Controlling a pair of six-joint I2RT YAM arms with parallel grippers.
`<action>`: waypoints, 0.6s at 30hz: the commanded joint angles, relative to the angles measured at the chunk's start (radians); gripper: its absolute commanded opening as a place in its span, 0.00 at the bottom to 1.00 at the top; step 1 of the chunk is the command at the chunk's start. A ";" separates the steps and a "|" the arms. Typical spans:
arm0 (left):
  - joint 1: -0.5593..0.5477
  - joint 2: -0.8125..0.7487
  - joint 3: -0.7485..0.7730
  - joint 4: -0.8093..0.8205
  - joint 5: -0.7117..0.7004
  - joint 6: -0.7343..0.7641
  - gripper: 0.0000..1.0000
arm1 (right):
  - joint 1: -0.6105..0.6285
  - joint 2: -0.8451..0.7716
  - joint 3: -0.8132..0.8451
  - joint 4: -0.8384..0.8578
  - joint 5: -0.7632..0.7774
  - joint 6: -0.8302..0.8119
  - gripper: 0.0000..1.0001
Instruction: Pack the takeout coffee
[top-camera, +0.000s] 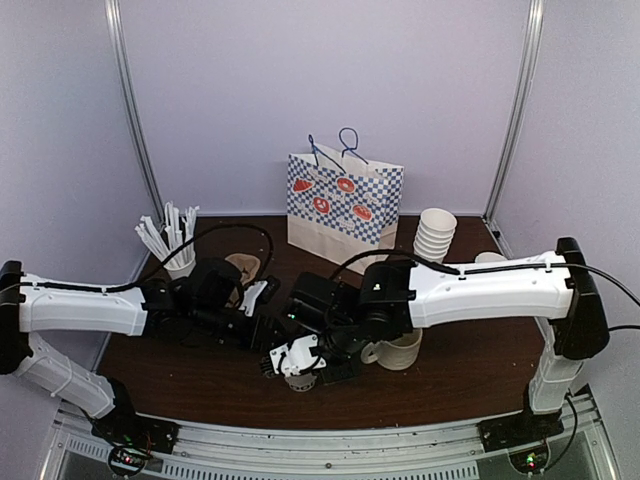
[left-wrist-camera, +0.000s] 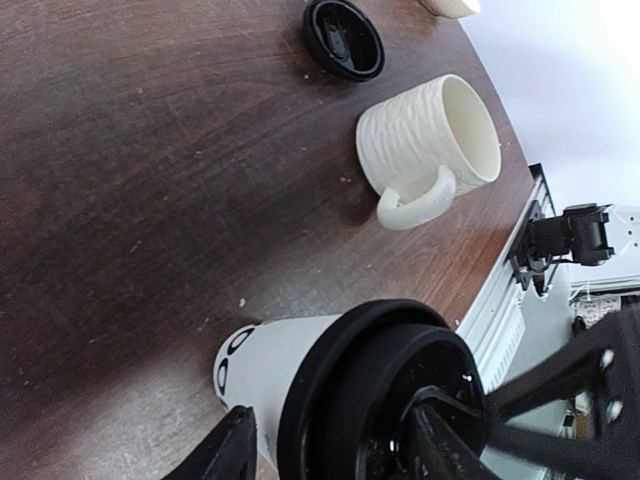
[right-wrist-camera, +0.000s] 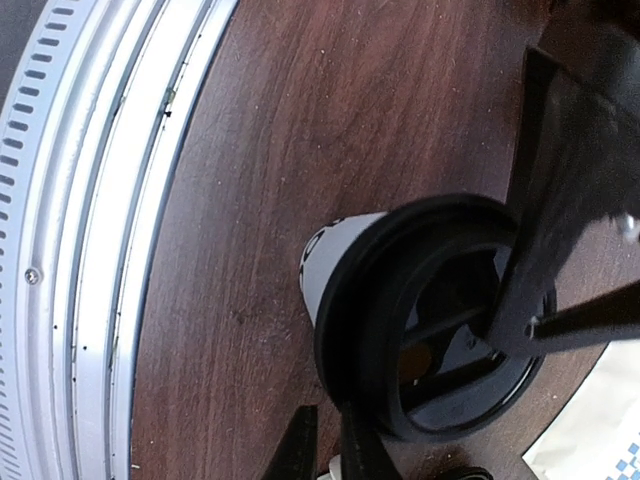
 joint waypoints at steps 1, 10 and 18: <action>-0.003 -0.048 0.039 -0.101 -0.032 0.067 0.58 | -0.015 -0.098 0.030 -0.083 -0.081 -0.008 0.16; -0.003 -0.071 0.179 -0.230 -0.086 0.091 0.67 | -0.065 -0.129 0.005 -0.080 -0.132 0.040 0.26; -0.003 -0.052 0.195 -0.342 -0.151 0.123 0.63 | -0.111 -0.137 -0.061 -0.016 -0.192 0.143 0.52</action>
